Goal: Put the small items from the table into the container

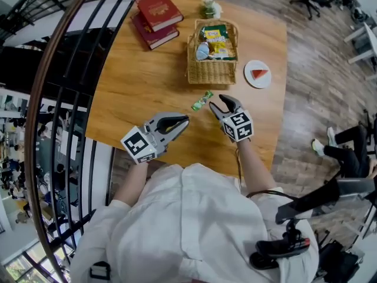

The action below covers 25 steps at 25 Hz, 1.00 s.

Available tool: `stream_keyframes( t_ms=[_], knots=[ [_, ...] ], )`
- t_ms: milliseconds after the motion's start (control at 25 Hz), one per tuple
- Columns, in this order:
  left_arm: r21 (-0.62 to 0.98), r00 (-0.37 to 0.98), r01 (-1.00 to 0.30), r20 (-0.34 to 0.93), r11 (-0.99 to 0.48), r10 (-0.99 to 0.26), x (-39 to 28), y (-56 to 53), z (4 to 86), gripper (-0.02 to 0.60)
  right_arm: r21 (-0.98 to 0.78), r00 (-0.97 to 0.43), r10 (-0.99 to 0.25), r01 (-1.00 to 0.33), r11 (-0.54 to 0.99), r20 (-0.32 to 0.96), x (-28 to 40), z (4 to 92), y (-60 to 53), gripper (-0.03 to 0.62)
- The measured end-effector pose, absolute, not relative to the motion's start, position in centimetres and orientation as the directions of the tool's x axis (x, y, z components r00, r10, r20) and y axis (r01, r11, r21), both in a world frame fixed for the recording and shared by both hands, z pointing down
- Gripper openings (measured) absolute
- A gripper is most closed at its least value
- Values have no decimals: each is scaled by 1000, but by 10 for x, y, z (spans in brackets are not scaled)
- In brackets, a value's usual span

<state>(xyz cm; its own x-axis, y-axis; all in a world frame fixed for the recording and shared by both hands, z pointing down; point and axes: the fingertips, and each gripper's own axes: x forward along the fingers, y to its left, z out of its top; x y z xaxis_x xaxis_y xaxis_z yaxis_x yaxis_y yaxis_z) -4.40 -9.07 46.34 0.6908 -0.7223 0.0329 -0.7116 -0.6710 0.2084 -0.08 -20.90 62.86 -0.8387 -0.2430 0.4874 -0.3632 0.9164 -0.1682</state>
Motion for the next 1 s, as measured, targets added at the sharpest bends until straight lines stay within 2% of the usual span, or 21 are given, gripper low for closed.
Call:
stream_keyframes(
  t_ms=[1000],
  knots=[
    [218,660,-741,59,-635,-749,-41,-86,467,8,-200,-730,-195,-416,887,656,-16,706,-239,196]
  ],
)
